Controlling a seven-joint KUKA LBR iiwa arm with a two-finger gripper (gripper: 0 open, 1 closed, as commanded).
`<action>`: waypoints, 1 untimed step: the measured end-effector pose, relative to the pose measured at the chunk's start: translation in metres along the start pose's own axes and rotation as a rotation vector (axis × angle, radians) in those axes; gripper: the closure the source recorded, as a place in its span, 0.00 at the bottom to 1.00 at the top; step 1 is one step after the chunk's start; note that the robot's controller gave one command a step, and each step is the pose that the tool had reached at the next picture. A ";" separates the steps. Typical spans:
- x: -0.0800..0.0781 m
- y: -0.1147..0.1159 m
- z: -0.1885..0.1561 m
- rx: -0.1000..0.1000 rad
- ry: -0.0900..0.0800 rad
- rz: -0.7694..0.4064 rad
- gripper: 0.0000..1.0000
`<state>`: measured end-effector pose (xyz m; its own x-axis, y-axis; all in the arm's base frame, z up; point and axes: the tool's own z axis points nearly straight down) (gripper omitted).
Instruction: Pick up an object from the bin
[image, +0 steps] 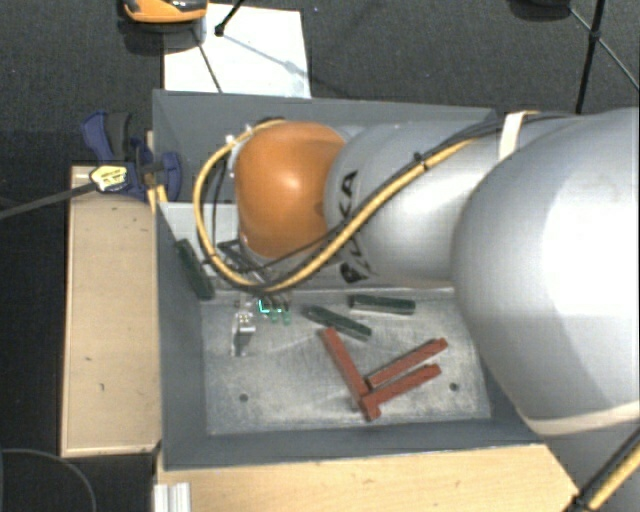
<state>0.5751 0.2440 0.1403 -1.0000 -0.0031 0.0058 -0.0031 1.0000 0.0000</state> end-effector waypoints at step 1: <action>-0.002 -0.001 -0.005 -0.002 -0.008 0.005 0.00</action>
Offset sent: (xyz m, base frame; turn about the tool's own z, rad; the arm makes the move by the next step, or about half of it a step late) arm 0.0169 -0.0711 -0.0703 -0.0377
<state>0.5776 0.2431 0.1450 -1.0000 0.0016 -0.0021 0.0016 1.0000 0.0017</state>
